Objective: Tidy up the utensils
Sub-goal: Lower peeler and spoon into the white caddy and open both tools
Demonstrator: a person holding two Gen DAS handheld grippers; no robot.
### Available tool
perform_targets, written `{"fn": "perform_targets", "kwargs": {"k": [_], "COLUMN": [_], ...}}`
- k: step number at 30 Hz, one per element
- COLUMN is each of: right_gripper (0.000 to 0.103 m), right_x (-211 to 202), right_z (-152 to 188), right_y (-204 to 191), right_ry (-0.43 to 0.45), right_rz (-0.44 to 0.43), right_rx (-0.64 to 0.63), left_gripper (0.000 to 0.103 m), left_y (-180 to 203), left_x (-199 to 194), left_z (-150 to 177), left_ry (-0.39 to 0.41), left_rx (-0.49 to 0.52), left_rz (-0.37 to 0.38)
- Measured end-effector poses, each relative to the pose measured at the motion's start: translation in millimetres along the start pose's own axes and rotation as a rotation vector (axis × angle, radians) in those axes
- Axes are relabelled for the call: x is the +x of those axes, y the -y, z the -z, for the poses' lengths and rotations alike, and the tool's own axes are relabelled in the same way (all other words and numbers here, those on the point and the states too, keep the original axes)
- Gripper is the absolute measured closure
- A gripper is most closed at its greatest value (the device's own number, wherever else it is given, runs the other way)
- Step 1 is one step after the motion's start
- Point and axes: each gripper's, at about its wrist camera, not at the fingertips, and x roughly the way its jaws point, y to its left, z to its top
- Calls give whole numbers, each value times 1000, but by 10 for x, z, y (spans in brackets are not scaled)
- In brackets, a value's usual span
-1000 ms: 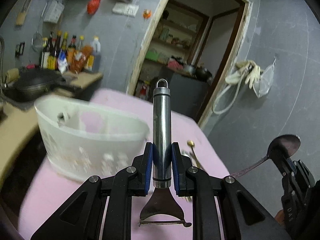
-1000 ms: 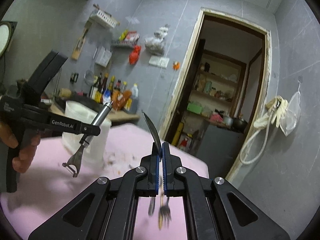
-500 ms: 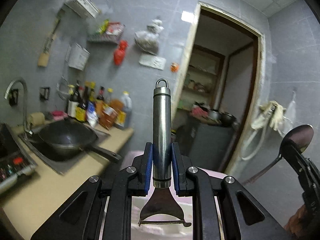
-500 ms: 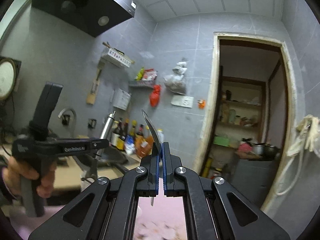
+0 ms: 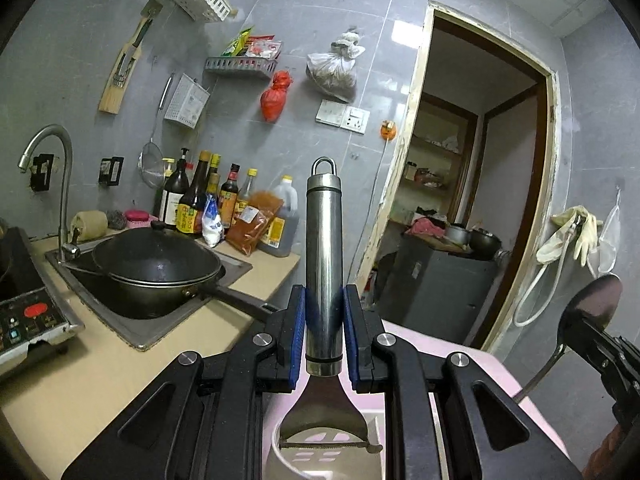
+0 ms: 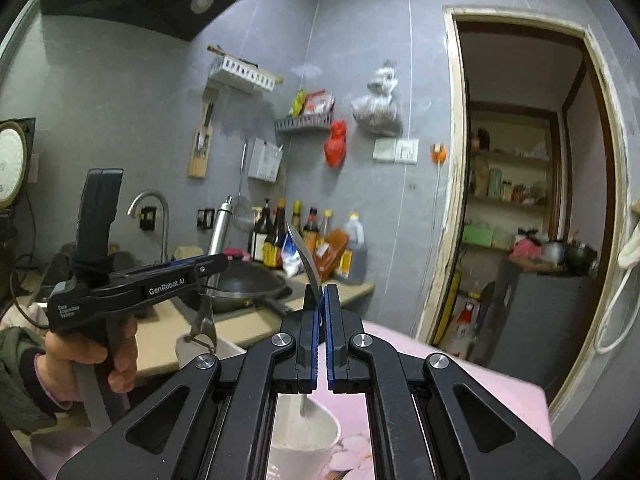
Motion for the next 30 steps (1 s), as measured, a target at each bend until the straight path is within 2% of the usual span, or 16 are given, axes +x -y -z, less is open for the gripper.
{"fn": "perform_targets", "kwargs": {"k": [9,13,14,15,17,21,22,24,25,27,29,30], "right_gripper": [102,91,85,82,80,78,73,58,50,41,25,23], "right_x": [98,124,113,101,70,-41,-69,-149,-200,-297,-405,-479], "right_z": [112,164,178,194,200,197,191,192,197,222,247,257], "right_y": [60,182,199,223,251,285,298,342,371,449,524,576], "right_ry": [-53,-76,-77,-78,-75,-58,-54,-42,-33,-28,-19,-12], "right_rz": [-42,-55,-60,-67,-73,-52,-41,-12,7,49,86,114], "right_rx": [74,145,159,174,192,197,193,187,185,175,168,162], "left_gripper": [88,86,83,74,64,61,59,45,43,33,26,23], "left_y": [75,74,74,73,66,121,150,218,255,357,497,582], "left_x": [48,-7,-28,-45,-90,-173,-195,-238,-267,-309,-348,-373], "left_z": [161,242,252,258,262,247,247,245,246,249,268,286], "left_ry": [-30,-36,-36,-41,-41,-50,-53,-57,-54,-48,-47,-45], "left_rx": [50,48,46,42,22,16,19,20,19,29,49,58], "left_rz": [1,18,21,31,41,48,50,54,58,57,53,56]}}
